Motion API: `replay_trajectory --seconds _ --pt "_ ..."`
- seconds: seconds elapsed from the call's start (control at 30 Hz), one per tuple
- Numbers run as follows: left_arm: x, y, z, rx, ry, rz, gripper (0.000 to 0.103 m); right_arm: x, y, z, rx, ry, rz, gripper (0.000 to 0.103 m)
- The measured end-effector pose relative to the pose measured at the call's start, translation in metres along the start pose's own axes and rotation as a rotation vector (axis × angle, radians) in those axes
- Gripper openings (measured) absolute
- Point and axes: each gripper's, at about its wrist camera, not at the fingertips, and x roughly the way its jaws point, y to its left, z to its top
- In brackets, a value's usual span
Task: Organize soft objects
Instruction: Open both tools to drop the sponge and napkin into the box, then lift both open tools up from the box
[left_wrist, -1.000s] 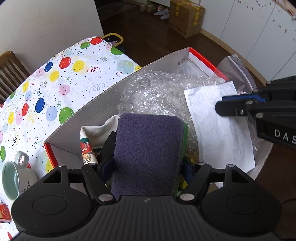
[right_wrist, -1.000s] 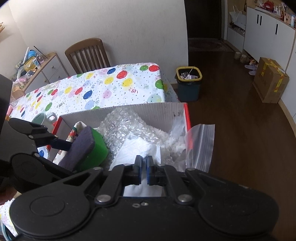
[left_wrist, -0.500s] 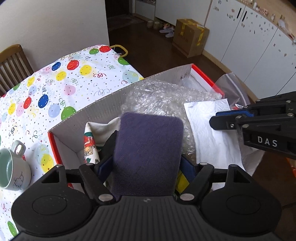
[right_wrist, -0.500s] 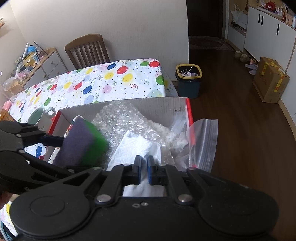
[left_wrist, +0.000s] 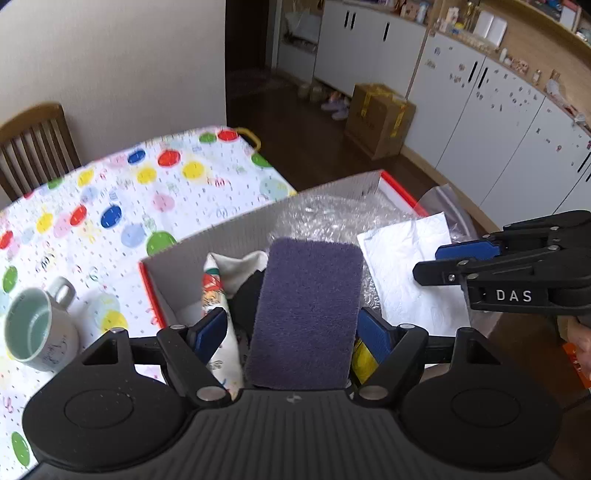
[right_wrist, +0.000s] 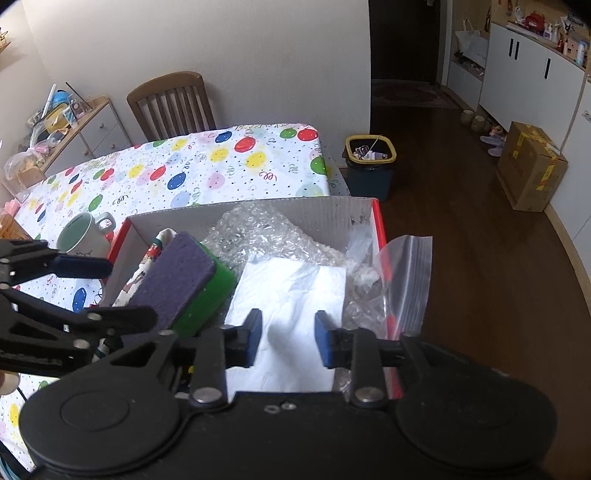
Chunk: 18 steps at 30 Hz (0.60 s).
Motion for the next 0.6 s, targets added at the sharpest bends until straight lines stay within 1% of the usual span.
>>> replay_trajectory --seconds 0.23,0.33,0.47,0.53,0.6 --pt "-0.033 0.003 -0.010 0.031 -0.103 0.011 0.078 -0.020 0.009 -0.005 0.012 -0.052 -0.016 0.055" --pt "-0.044 0.005 -0.014 0.050 -0.139 0.007 0.078 -0.032 0.016 -0.009 0.012 -0.084 -0.023 0.060" --pt "-0.058 0.006 -0.020 0.063 -0.174 -0.001 0.078 -0.049 0.024 -0.014 0.018 -0.129 -0.033 0.064" --pt "-0.065 0.007 -0.024 0.070 -0.188 -0.011 0.078 -0.058 0.028 -0.017 0.026 -0.154 -0.033 0.070" --pt "-0.071 0.007 -0.027 0.074 -0.202 -0.017 0.078 -0.068 0.033 -0.022 0.028 -0.181 -0.033 0.073"
